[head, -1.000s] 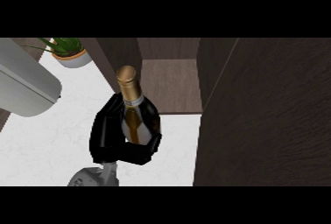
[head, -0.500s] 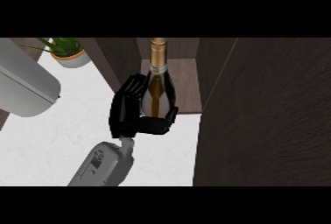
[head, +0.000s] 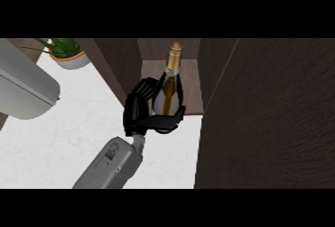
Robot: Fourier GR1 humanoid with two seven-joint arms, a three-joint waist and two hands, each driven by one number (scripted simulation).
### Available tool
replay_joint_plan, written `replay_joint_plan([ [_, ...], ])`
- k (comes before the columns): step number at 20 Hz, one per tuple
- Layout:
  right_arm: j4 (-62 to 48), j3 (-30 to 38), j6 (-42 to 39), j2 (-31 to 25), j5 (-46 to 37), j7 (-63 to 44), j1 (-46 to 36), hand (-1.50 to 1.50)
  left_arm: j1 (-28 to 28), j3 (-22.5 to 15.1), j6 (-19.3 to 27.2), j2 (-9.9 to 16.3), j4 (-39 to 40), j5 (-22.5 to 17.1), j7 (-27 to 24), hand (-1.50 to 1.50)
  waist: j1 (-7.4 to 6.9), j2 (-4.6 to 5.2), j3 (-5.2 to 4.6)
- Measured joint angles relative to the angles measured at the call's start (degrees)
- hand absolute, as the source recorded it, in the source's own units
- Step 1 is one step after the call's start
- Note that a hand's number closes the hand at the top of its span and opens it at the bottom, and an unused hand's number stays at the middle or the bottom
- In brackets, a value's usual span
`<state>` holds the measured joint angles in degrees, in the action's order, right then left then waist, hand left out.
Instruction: Pick up the wine, place it into the cabinet and close the cabinet
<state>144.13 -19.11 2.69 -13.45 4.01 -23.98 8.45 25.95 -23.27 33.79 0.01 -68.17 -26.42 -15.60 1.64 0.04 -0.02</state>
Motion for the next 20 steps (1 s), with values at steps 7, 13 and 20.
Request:
replay_joint_plan([
  [7, -0.05, 0.56, -1.62, 0.26, 0.42, 0.91, 1.42, -1.5, 2.71, -1.55, -0.34, -0.01, 9.65, -7.08, -7.52, 1.5, 0.44, 0.11, -0.02],
  [13, -0.09, 0.95, -3.16, 0.47, 0.68, 3.01, 3.57, -1.5, 4.66, -1.11, -3.0, -0.01, 15.94, -13.45, -12.84, 1.5, 0.52, 0.09, -0.01],
  [20, -0.16, 1.76, -3.85, 1.07, 1.02, 3.01, 3.86, -1.5, 11.63, 0.37, -4.16, -0.01, 23.98, -18.61, -14.05, 1.5, 0.54, 0.14, -0.01],
])
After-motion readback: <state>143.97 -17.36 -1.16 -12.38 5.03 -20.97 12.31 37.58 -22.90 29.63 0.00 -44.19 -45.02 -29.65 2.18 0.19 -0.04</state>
